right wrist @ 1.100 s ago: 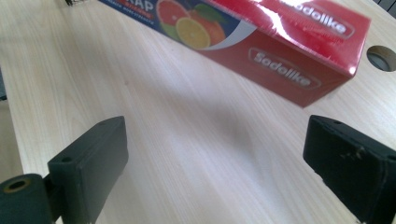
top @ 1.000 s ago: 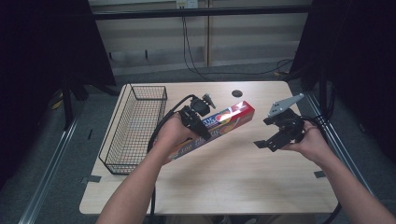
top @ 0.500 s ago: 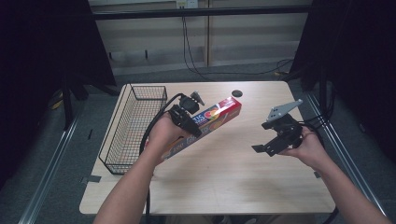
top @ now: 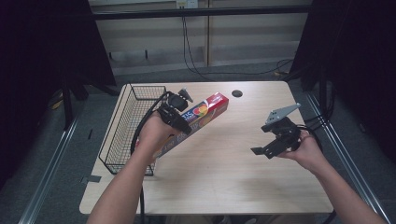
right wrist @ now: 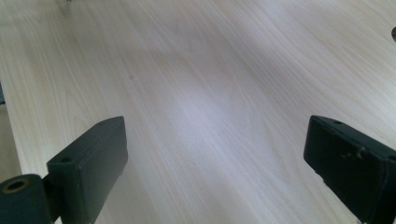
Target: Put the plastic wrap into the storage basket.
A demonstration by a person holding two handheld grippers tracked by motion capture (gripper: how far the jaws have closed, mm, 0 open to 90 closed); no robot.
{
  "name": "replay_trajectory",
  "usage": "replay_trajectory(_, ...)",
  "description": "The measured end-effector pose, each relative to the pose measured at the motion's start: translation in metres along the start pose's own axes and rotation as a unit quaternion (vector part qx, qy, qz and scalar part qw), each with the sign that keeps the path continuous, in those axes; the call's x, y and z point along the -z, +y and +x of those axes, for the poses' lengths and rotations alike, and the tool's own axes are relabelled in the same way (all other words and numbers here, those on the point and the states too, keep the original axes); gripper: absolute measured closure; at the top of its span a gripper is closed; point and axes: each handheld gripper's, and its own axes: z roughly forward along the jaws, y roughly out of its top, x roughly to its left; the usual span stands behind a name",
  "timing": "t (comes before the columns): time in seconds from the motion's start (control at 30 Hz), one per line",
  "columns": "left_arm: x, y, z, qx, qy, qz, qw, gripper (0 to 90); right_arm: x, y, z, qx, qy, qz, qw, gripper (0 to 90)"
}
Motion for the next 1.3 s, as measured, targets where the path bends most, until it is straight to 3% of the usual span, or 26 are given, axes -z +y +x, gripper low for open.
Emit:
replay_trajectory(0.27,0.007,-0.006,0.008,0.020,0.006,-0.007,0.9998,43.7,-0.004,-0.003,0.001,-0.003,-0.008,0.001,1.0000,6.2)
replay_trajectory(0.57,0.010,-0.013,0.015,0.044,0.020,-0.013,0.9988,43.7,-0.007,-0.008,0.001,-0.008,-0.001,-0.005,1.0000,6.4)
replay_trajectory(0.63,0.009,-0.015,0.016,0.058,0.021,-0.019,0.9979,43.7,-0.008,-0.010,0.001,-0.012,0.004,-0.005,0.9999,6.3)
replay_trajectory(0.83,0.010,-0.021,0.022,0.065,0.031,-0.014,0.9973,43.7,-0.009,-0.013,0.000,-0.016,0.000,-0.010,0.9998,6.4)
replay_trajectory(0.87,0.010,-0.023,0.023,0.079,0.030,-0.024,0.9961,43.7,-0.009,-0.014,0.000,-0.015,0.000,-0.008,0.9999,6.4)
replay_trajectory(1.17,0.011,-0.032,0.030,0.104,0.042,-0.024,0.9934,43.7,-0.012,-0.014,0.004,-0.007,0.001,-0.005,1.0000,6.4)
replay_trajectory(1.3,0.012,-0.037,0.034,0.126,0.048,-0.031,0.9904,43.7,-0.013,-0.014,0.006,-0.002,-0.003,-0.002,1.0000,6.4)
